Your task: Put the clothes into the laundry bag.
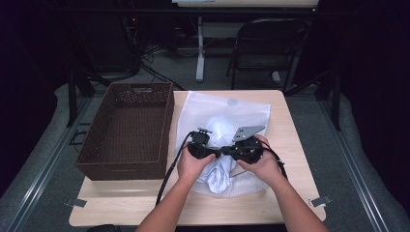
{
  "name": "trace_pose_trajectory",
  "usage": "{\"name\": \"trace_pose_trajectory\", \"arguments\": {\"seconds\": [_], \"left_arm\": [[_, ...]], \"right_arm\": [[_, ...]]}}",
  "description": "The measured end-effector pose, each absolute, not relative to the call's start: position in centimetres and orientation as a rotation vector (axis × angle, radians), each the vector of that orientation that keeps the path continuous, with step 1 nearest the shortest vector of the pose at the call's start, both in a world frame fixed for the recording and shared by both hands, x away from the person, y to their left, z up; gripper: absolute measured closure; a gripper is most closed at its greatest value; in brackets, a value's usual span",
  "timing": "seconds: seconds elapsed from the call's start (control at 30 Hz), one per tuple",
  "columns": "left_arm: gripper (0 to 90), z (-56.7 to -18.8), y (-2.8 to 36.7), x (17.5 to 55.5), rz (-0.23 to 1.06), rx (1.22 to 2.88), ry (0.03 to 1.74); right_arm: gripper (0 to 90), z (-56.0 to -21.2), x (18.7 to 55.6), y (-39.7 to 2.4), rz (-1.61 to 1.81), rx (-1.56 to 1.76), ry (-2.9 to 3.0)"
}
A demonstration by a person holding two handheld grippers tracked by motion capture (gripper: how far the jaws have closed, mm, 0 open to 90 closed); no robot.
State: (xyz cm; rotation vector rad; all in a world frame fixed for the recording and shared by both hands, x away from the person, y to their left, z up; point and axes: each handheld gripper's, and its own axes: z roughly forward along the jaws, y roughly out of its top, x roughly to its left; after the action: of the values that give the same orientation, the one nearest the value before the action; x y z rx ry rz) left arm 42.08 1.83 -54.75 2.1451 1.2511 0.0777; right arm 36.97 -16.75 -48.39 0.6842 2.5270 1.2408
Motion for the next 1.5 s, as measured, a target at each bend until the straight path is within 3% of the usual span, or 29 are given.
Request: {"name": "trace_pose_trajectory", "arguments": {"seconds": [0.57, 0.9, 1.3, 1.5], "left_arm": [[24.1, -51.6, 3.0, 39.7, 0.069, 2.185, 1.164], [25.6, -50.8, 4.7, 37.4, 0.085, 2.165, 1.135], [25.8, -53.1, 5.5, 36.8, 0.076, 2.188, 1.192], [34.9, -53.8, 5.4, 36.6, 0.114, 2.195, 1.188]], "right_arm": [[89.2, -48.2, 37.1, -17.3, 1.264, 0.709, 2.502], [89.2, -48.0, 37.1, -17.4, 1.273, 0.712, 2.496], [89.2, -48.0, 37.0, -17.2, 1.267, 0.697, 2.501], [89.2, -48.0, 36.8, -17.2, 1.268, 0.702, 2.500]]}}
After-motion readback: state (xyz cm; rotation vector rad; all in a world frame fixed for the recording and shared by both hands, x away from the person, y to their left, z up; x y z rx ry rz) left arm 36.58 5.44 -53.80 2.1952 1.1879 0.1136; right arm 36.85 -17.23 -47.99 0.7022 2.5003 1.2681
